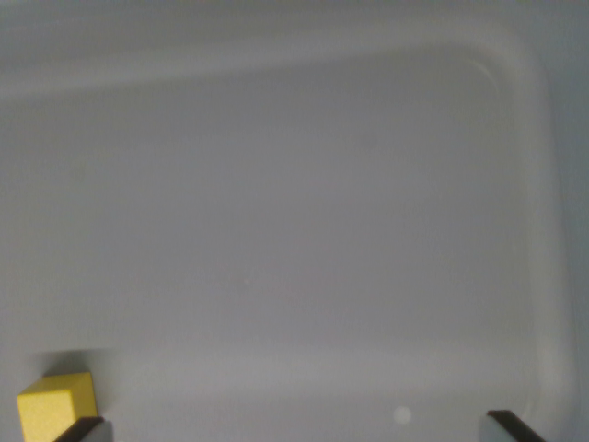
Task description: Pick yellow cube
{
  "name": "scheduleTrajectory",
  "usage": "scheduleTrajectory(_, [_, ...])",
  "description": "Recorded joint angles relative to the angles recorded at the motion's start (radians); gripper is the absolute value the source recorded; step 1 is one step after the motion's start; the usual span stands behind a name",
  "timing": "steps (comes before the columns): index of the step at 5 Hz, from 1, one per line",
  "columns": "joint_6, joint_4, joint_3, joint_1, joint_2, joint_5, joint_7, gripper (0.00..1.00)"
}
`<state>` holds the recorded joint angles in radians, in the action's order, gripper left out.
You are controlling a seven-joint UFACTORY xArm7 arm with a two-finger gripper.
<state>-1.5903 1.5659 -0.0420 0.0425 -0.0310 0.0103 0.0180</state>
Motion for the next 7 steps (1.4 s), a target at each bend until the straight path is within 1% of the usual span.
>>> scheduleTrajectory(1, [0.017, -0.014, 0.004, -0.0042, -0.003, 0.0008, 0.004, 0.0])
scheduleTrajectory(2, [0.017, -0.014, 0.004, -0.0042, -0.003, 0.0008, 0.004, 0.0])
scheduleTrajectory(3, [0.038, -0.032, 0.01, -0.0095, -0.007, 0.0018, 0.009, 0.0])
scheduleTrajectory(4, [0.038, -0.032, 0.01, -0.0095, -0.007, 0.0018, 0.009, 0.0])
scheduleTrajectory(5, [0.064, -0.054, 0.017, -0.016, -0.012, 0.003, 0.015, 0.0])
scheduleTrajectory(6, [0.064, -0.054, 0.017, -0.016, -0.012, 0.003, 0.015, 0.0])
scheduleTrajectory(7, [0.094, -0.078, 0.025, -0.0233, -0.018, 0.0043, 0.021, 0.0])
